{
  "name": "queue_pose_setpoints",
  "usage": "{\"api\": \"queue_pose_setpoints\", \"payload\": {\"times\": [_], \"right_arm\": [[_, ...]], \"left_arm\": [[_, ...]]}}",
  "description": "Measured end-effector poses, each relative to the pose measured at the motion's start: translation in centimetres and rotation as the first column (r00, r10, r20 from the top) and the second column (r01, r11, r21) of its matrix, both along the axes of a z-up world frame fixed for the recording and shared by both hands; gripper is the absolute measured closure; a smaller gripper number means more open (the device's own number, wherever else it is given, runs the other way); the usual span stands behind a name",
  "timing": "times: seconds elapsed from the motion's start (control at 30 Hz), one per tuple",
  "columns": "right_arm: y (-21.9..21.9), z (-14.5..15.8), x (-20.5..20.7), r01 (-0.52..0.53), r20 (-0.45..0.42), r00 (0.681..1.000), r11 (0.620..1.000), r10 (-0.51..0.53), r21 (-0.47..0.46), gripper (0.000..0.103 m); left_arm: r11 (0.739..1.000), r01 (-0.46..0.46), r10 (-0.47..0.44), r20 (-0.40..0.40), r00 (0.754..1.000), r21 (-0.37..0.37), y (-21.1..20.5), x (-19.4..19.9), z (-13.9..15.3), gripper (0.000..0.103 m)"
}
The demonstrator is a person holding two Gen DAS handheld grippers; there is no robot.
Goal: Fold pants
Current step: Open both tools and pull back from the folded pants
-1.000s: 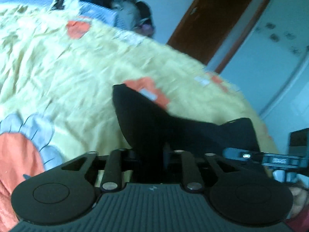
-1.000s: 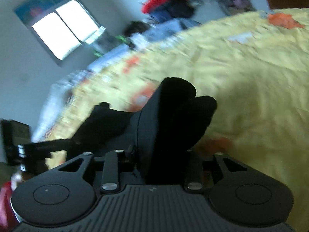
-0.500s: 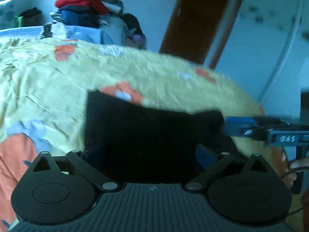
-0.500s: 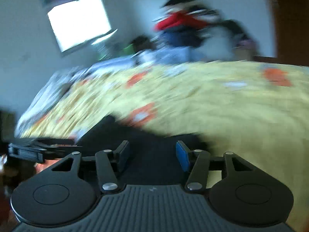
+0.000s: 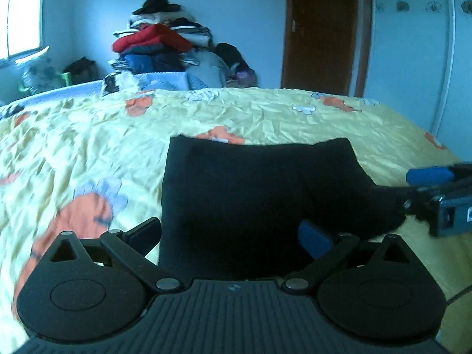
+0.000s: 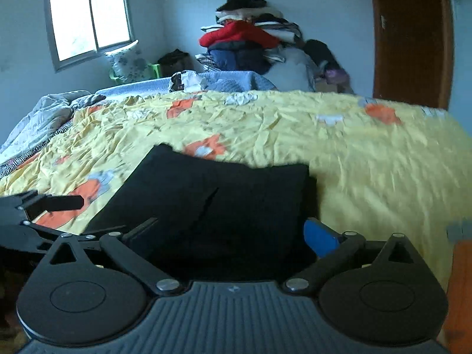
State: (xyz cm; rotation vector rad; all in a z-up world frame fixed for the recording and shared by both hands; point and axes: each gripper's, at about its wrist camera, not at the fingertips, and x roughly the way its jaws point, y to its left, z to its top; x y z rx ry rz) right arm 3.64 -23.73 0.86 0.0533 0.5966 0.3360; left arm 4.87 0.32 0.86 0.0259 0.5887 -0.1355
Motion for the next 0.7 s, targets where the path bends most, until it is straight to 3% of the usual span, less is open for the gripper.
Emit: {"api": "queue_pose_setpoints", "payload": {"times": [0.27,0.4,0.53,0.7], "right_arm": [[2.6,-2.1,-3.9,0.093,-0.097,0.991,0.996,-0.092,0.011,0.000],[2.7,-3.8,-4.4,0.127,-0.103,0.986,0.991,-0.130,-0.033,0.000],[2.1,-5.2,-4.3,0.172,-0.128,0.977,0.985,-0.173,-0.016,0.000],[2.3,-5.9,-4.5,0.181,-0.099,0.978,0.983,-0.183,-0.034,0.000]], "left_arm": [[0.995,-0.019,0.021,-0.019,1.000,0.101,-0.1,-3.5,-1.9,0.002],[0.997,-0.044,0.048,-0.067,0.997,0.058,1.2,-3.6,-3.1,0.002],[0.997,-0.071,0.071,-0.093,0.993,0.004,2.2,-3.4,-4.0,0.001],[0.997,-0.081,0.082,-0.090,0.993,0.017,2.0,-3.4,-4.3,0.000]]}}
